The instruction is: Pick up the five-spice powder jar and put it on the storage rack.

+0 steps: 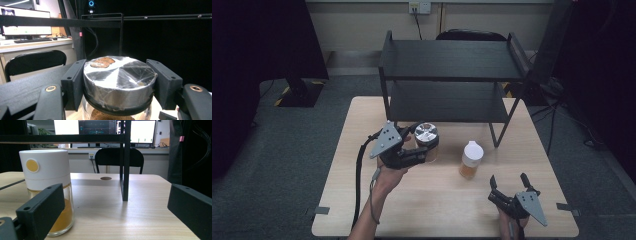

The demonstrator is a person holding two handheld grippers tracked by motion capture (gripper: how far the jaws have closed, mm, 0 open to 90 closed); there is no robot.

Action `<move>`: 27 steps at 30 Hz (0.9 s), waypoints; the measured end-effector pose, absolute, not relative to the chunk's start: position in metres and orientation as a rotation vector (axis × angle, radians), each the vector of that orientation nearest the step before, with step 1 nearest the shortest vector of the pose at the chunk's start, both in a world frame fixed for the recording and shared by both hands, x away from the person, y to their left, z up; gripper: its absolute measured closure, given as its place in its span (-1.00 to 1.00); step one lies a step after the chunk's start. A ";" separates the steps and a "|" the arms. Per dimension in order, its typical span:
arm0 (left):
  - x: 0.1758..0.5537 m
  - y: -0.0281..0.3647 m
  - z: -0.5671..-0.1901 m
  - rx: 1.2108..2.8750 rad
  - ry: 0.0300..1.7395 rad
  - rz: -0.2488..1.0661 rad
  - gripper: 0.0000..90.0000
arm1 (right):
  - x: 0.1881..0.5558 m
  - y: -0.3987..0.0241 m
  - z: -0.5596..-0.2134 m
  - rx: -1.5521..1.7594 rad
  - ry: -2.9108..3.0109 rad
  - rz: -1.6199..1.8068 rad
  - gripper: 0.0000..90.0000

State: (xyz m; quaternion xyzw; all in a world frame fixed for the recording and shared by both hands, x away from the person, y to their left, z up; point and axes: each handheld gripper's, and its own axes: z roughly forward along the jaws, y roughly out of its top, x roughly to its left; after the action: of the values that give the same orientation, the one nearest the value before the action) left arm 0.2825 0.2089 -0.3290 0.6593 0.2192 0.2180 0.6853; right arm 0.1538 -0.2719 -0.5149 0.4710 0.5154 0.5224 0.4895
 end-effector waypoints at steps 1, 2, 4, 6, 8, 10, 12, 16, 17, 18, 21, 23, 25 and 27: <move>0.284 0.209 -0.325 1.477 0.487 0.484 -0.22 | 0.154 -0.272 -0.515 1.143 1.252 1.269 -1.00; 0.286 0.210 -0.322 1.477 0.482 0.481 -0.22 | 0.154 -0.272 -0.515 1.144 1.252 1.269 -1.00; 0.289 0.210 -0.314 1.476 0.476 0.477 -0.22 | 0.154 -0.272 -0.515 1.143 1.253 1.270 -1.00; 0.291 0.210 -0.306 1.479 0.468 0.480 -0.22 | 0.154 -0.272 -0.515 1.143 1.253 1.270 -1.00; 0.293 0.209 -0.298 1.486 0.460 0.486 -0.22 | 0.154 -0.272 -0.515 1.143 1.253 1.270 -1.00; 0.296 0.209 -0.290 1.489 0.458 0.488 -0.22 | 0.154 -0.272 -0.515 1.144 1.253 1.270 -1.00; 0.299 0.208 -0.283 1.487 0.459 0.490 -0.22 | 0.154 -0.272 -0.515 1.143 1.253 1.270 -1.00; 0.306 0.205 -0.264 1.473 0.466 0.498 -0.22 | 0.154 -0.273 -0.515 1.141 1.255 1.272 -1.00; 0.308 0.204 -0.259 1.466 0.468 0.497 -0.22 | 0.154 -0.273 -0.515 1.141 1.255 1.272 -1.00; 0.310 0.204 -0.255 1.456 0.471 0.497 -0.22 | 0.154 -0.273 -0.515 1.141 1.255 1.272 -1.00; 0.314 0.201 -0.242 1.438 0.481 0.507 -0.22 | 0.154 -0.273 -0.515 1.140 1.254 1.273 -1.00; 0.317 0.198 -0.233 1.433 0.492 0.521 -0.22 | 0.154 -0.273 -0.515 1.140 1.256 1.274 -1.00; 0.320 0.196 -0.225 1.422 0.507 0.527 -0.22 | 0.154 -0.273 -0.515 1.139 1.256 1.275 -1.00; 0.323 0.191 -0.217 1.417 0.519 0.552 -0.22 | 0.154 -0.273 -0.515 1.140 1.257 1.274 -1.00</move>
State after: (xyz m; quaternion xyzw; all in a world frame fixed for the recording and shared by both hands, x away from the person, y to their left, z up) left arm 0.3233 0.1914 -0.2165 0.6348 0.2325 0.2472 0.6942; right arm 0.1539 -0.2731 -0.5150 0.4689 0.5170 0.5240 0.4881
